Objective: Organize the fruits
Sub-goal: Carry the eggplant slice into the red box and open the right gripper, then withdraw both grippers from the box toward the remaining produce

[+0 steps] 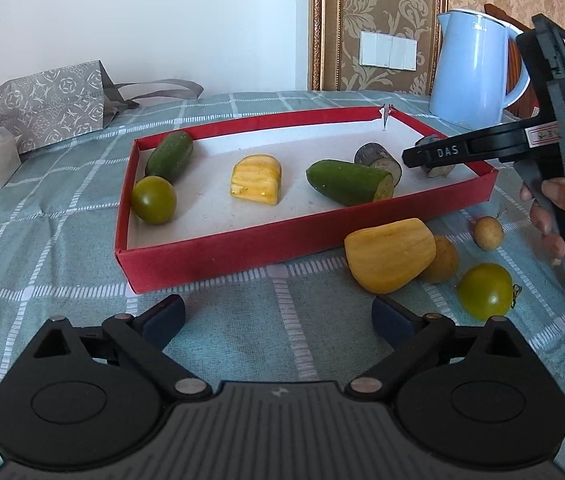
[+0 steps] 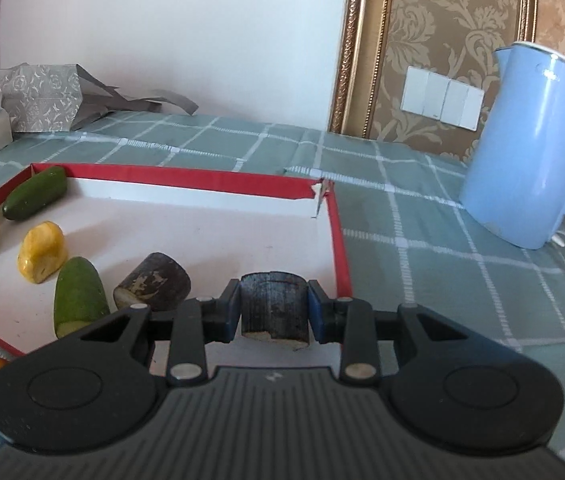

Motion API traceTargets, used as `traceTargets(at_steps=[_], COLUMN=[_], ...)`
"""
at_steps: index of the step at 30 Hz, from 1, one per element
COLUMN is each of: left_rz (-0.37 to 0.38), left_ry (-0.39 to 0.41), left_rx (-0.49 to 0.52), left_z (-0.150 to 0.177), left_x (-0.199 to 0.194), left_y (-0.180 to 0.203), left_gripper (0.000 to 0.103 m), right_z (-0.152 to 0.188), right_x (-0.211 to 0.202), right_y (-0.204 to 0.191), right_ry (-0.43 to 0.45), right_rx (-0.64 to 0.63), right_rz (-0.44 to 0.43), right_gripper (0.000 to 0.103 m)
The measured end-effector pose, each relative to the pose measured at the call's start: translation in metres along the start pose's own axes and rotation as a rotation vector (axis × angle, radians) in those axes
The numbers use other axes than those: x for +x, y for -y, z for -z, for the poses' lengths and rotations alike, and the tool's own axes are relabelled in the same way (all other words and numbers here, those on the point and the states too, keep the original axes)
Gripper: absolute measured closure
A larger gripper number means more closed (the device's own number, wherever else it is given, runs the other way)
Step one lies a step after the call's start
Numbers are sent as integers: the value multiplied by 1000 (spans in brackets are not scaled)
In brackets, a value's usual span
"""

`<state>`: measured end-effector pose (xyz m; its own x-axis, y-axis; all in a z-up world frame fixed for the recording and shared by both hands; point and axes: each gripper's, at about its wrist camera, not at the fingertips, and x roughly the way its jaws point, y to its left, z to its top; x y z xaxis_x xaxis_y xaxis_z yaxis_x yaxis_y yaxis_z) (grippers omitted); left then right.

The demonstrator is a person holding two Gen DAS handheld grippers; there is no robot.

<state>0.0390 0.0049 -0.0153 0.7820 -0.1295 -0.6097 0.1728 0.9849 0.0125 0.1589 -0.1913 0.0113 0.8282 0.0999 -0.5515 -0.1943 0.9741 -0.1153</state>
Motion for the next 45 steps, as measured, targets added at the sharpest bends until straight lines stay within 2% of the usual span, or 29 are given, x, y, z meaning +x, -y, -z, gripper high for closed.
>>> traceTargets(at_steps=[3, 4, 9, 10, 11, 13, 16, 18, 19, 25, 31, 37, 41, 45], left_rz=[1, 2, 2, 3, 3, 2, 2, 2, 2, 3, -4, -40, -19, 23], left_ry=[-2, -3, -3, -3, -3, -4, -4, -4, -4, -4, -3, 23, 78, 70], left_rx=[3, 4, 5, 4, 4, 4, 4, 4, 5, 4, 3, -74, -143, -208], left_z=[0, 0, 0, 0, 0, 0, 0, 0, 0, 0, 1, 1, -2, -9], left_x=[0, 0, 1, 1, 1, 1, 1, 1, 1, 1, 1, -7, -18, -18], left_y=[1, 1, 1, 1, 1, 1, 1, 1, 1, 1, 1, -8, -15, -15], left_gripper=[1, 1, 0, 0, 0, 0, 0, 0, 0, 0, 0, 0, 0, 0], right_z=[2, 2, 8, 10, 14, 25, 45, 55, 62, 78, 81, 80, 82, 83], right_x=[-2, -5, -33, -40, -48, -69, -100, -114, -118, -118, -113, -113, -109, -107], right_y=[-1, 0, 9, 12, 15, 19, 19, 24, 27, 48, 36, 37, 48, 51], right_ry=[21, 32, 92, 99, 101, 126, 202, 227, 237, 189, 166, 155, 129, 126], right_rx=[-9, -3, 59, 84, 109, 133, 103, 104, 119, 229, 196, 206, 266, 285], right_rz=[-2, -4, -5, -19, -30, -43, 67, 129, 133, 39, 9, 6, -27, -28], right_gripper=[64, 56, 51, 41, 27, 17, 0, 0, 0, 0, 0, 0, 0, 0])
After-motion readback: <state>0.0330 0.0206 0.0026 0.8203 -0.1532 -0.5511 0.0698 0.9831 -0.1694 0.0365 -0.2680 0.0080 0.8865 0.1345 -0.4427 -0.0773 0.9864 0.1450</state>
